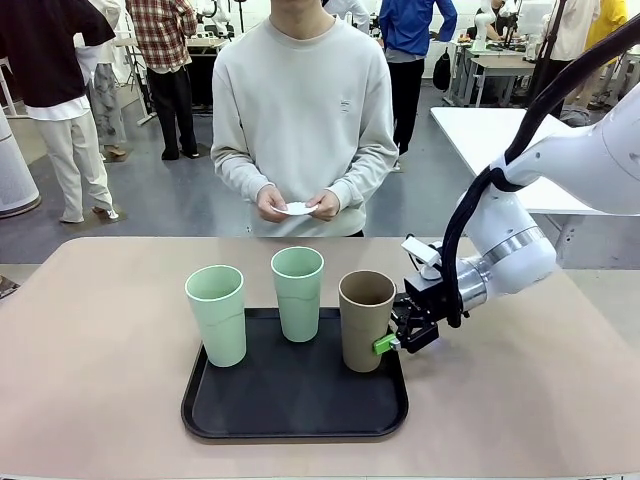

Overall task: Place coasters on the table and set cups on them.
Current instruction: Pick up one Reusable plastic cup and place it on a coaster set by the human.

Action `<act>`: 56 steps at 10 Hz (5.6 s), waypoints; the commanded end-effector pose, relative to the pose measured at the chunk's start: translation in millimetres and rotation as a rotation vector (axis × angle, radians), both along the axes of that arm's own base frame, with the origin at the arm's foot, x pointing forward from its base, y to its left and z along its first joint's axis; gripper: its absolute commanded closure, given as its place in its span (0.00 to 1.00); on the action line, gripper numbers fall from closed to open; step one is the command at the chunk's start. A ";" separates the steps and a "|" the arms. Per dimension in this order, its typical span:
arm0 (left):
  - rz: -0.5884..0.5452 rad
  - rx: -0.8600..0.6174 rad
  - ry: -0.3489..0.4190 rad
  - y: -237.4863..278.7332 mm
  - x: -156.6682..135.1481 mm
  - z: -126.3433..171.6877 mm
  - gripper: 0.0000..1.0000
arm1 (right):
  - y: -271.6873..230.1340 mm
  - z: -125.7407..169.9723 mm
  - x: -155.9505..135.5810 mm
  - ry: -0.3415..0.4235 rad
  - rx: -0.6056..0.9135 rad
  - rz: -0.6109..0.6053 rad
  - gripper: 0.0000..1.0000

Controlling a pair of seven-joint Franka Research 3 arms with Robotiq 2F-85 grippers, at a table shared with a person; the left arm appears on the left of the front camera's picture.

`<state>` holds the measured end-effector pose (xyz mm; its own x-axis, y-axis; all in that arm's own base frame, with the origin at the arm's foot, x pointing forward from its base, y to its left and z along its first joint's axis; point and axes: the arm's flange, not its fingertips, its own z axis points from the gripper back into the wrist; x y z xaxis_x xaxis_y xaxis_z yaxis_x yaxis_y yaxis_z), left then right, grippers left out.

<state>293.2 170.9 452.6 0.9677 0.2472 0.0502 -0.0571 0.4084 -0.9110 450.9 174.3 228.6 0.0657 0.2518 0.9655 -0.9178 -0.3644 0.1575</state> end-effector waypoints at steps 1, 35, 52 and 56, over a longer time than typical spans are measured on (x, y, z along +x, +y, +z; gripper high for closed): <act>0.004 -0.006 -0.007 1.4 -1.1 0.8 0.00 | 2.1 -3.0 4.9 -0.025 0.007 0.033 0.31; 0.004 -0.006 -0.007 1.4 -1.1 0.8 0.00 | -343.0 209.9 -34.8 -0.099 0.087 -0.907 0.18; 0.004 -0.006 -0.007 1.4 -1.1 0.8 0.00 | -340.4 83.2 118.3 -0.047 -0.062 -0.630 0.18; 0.004 -0.006 -0.007 1.4 -1.1 0.8 0.00 | -340.7 70.4 121.2 -0.025 -0.083 -0.627 0.18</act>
